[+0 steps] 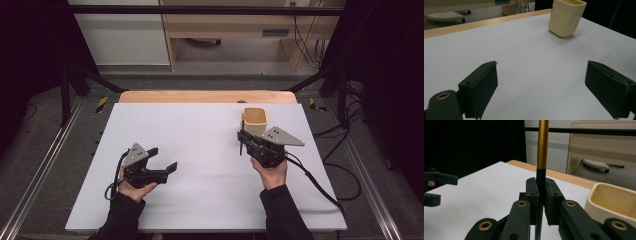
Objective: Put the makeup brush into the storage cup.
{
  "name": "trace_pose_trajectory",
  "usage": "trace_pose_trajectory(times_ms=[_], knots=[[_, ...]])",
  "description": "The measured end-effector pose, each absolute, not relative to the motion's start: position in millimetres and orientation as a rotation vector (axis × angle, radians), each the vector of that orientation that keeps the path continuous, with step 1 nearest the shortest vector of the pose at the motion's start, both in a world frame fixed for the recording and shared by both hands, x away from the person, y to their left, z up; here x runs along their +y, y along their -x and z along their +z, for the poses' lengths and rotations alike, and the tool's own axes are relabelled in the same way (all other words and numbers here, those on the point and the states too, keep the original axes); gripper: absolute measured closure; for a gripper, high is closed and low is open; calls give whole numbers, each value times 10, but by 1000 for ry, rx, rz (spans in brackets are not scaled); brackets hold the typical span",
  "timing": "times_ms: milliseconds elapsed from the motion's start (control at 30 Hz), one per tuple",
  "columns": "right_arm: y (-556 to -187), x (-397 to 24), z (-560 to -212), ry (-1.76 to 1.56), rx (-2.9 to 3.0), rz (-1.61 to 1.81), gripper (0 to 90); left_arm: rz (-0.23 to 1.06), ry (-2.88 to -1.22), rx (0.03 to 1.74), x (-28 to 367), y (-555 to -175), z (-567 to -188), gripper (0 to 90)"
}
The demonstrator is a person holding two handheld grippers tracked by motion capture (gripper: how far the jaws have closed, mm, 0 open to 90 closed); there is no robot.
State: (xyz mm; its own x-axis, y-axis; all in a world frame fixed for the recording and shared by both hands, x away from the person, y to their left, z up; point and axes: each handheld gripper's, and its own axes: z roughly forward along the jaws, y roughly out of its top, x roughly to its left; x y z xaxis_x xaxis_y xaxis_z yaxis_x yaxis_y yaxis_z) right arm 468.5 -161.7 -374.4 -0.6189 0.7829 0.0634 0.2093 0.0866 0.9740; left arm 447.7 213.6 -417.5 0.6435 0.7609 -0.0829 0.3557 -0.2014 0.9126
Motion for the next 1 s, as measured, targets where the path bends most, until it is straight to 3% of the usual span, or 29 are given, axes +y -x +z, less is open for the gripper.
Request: trace_pose_trajectory(times_ms=[1000], knots=[[-5115, -1895, -3372, -1082, 1750, 1538, 830, 512, -1795, 952, 2392, -4458, -4218, 102]])
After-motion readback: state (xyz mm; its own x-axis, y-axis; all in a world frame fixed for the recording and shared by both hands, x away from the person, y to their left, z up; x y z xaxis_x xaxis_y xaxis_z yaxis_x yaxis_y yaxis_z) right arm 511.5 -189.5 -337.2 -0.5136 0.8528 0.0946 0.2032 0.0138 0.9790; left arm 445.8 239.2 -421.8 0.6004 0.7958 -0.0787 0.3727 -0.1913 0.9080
